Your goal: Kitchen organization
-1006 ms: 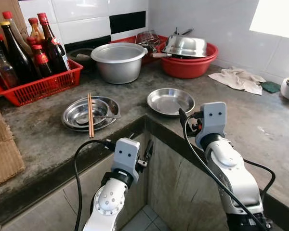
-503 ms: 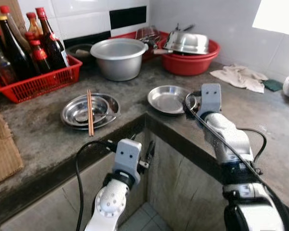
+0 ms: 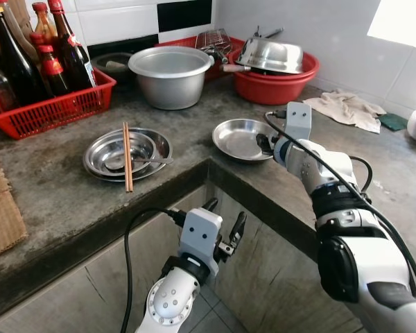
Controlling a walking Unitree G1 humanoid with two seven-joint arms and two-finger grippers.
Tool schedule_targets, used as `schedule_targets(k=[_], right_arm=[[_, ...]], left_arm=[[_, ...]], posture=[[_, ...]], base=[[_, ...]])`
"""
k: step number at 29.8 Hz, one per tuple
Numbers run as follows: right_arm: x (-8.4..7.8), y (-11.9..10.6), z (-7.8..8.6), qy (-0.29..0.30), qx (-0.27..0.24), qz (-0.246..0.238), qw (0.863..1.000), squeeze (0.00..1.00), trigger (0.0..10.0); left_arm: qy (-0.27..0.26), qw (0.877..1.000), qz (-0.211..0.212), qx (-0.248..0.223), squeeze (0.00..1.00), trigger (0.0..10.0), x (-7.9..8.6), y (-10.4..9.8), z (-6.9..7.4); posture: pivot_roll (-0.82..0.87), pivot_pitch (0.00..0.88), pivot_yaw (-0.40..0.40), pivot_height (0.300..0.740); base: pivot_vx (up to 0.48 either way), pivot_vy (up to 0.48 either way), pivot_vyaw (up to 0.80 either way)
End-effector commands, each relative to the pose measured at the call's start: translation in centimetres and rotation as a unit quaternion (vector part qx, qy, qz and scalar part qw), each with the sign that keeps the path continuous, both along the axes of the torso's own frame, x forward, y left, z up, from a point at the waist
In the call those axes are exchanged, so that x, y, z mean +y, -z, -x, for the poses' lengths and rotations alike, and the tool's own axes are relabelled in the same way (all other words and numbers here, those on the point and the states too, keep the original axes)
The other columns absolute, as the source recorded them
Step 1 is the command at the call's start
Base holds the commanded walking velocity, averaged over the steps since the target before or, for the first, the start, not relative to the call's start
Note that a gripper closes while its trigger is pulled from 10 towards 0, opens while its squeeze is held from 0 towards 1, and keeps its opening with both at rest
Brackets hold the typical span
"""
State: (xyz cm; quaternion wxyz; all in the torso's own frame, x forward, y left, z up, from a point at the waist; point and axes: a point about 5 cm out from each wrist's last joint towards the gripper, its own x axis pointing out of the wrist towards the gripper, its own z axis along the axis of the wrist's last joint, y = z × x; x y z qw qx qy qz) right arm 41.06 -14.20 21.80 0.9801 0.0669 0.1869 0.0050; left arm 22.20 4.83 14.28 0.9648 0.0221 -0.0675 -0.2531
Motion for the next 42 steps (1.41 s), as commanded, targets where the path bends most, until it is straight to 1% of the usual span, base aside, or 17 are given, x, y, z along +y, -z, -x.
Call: schedule_targets(k=[1, 11, 12, 13, 14, 15, 18, 22, 24, 26, 27, 30, 36, 37, 38, 39, 42], right_arm=[[-0.2, -0.1, -0.2, 0.009, 0.015, 0.004, 1.000, 0.00, 10.0], [0.8, 0.3, -0.4, -0.001, 0.042, -0.016, 0.999, 0.00, 10.0], [0.9, 0.5, -0.4, -0.002, 0.050, -0.023, 0.998, 0.00, 8.3], [1.0, 0.6, -0.3, -0.002, 0.056, -0.022, 0.998, 0.00, 1.2], [1.0, 0.6, -0.3, -0.002, 0.056, -0.022, 0.998, 0.00, 1.2], [1.0, 0.7, -0.3, -0.002, 0.060, -0.021, 0.998, 0.00, 0.0], [1.1, 1.1, -0.2, 0.009, 0.082, -0.061, 0.995, 0.00, 0.0], [0.9, 1.3, -0.2, 0.026, 0.094, -0.087, 0.991, 0.00, 0.0], [0.8, 1.3, -0.2, 0.029, 0.093, -0.088, 0.991, 0.00, 0.0], [0.6, 1.3, -0.2, 0.039, 0.095, -0.101, 0.990, 0.00, 0.0], [0.5, 1.3, -0.2, 0.048, 0.096, -0.119, 0.987, 0.00, 0.0], [0.5, 1.2, -0.3, 0.052, 0.095, -0.133, 0.985, 0.00, 0.0], [0.3, 0.6, -0.5, 0.078, 0.086, -0.236, 0.965, 0.00, 0.0], [0.1, 0.4, -0.5, 0.086, 0.084, -0.260, 0.958, 0.00, 0.0], [0.1, 0.4, -0.5, 0.086, 0.084, -0.260, 0.958, 0.00, 0.0], [-0.2, 0.1, -0.6, 0.092, 0.074, -0.288, 0.950, 0.00, 0.0], [-0.9, -0.4, -0.7, 0.109, 0.046, -0.329, 0.937, 0.00, 0.0]], left_arm=[[-0.005, 1.000, 0.005, -0.003, 0.00, 10.0, 0.1, -0.2, 0.2], [-0.010, 1.000, 0.003, -0.003, 0.00, 10.0, 0.1, -0.2, 0.0], [-0.011, 1.000, 0.003, -0.003, 0.00, 10.0, 0.1, -0.2, 0.0], [-0.012, 1.000, 0.003, -0.003, 0.00, 10.0, 0.1, -0.2, 0.0], [-0.012, 1.000, 0.003, -0.003, 0.00, 10.0, 0.1, -0.2, 0.0], [-0.012, 1.000, 0.003, -0.003, 0.00, 10.0, 0.1, -0.2, -0.1], [-0.015, 1.000, 0.003, -0.002, 0.00, 10.0, 0.1, -0.2, -0.1], [-0.017, 1.000, 0.003, -0.003, 0.00, 10.0, 0.1, -0.2, -0.2], [-0.017, 1.000, 0.003, -0.003, 0.00, 10.0, 0.1, -0.2, -0.2], [-0.019, 1.000, 0.002, -0.004, 0.00, 10.0, 0.2, -0.2, -0.3], [-0.021, 1.000, 0.002, -0.004, 0.00, 10.0, 0.2, -0.2, -0.3], [-0.022, 1.000, 0.001, -0.004, 0.00, 10.0, 0.2, -0.2, -0.3], [-0.026, 1.000, -0.001, -0.006, 0.00, 10.0, 0.3, -0.2, -0.5], [-0.026, 1.000, -0.001, -0.007, 0.00, 10.0, 0.3, -0.2, -0.5], [-0.026, 1.000, -0.001, -0.007, 0.00, 10.0, 0.3, -0.2, -0.5], [-0.027, 1.000, -0.002, -0.007, 0.00, 10.0, 0.4, -0.2, -0.6], [-0.027, 1.000, -0.003, -0.008, 0.00, 10.0, 0.4, -0.2, -0.6]], posture=[[0.14, 0.042, -0.099, 0.740], [0.13, 0.043, -0.103, 0.740], [0.13, 0.041, -0.104, 0.740], [0.13, 0.042, -0.103, 0.740], [0.13, 0.042, -0.103, 0.740], [0.13, 0.042, -0.103, 0.740], [0.13, 0.041, -0.105, 0.740], [0.13, 0.040, -0.106, 0.740], [0.13, 0.040, -0.106, 0.740], [0.13, 0.039, -0.105, 0.740], [0.13, 0.037, -0.105, 0.740], [0.13, 0.038, -0.105, 0.740], [0.13, 0.035, -0.104, 0.740], [0.14, 0.027, -0.103, 0.740], [0.14, 0.027, -0.103, 0.740], [0.14, 0.024, -0.101, 0.740], [0.14, 0.024, -0.100, 0.740]], base=[[0.000, 0.000, 0.00], [0.000, 0.000, 0.00], [0.000, 0.000, 0.00], [0.000, 0.000, 0.00], [0.000, 0.000, 0.00], [0.000, 0.000, 0.00], [0.000, 0.000, 0.00], [0.000, 0.000, 0.00], [0.000, 0.000, 0.00], [0.000, 0.000, 0.00], [0.000, 0.000, 0.00], [0.000, 0.000, 0.00], [0.000, 0.000, 0.00], [0.000, 0.000, 0.00], [0.000, 0.000, 0.00], [0.000, 0.000, 0.00], [0.000, 0.000, 0.00]])
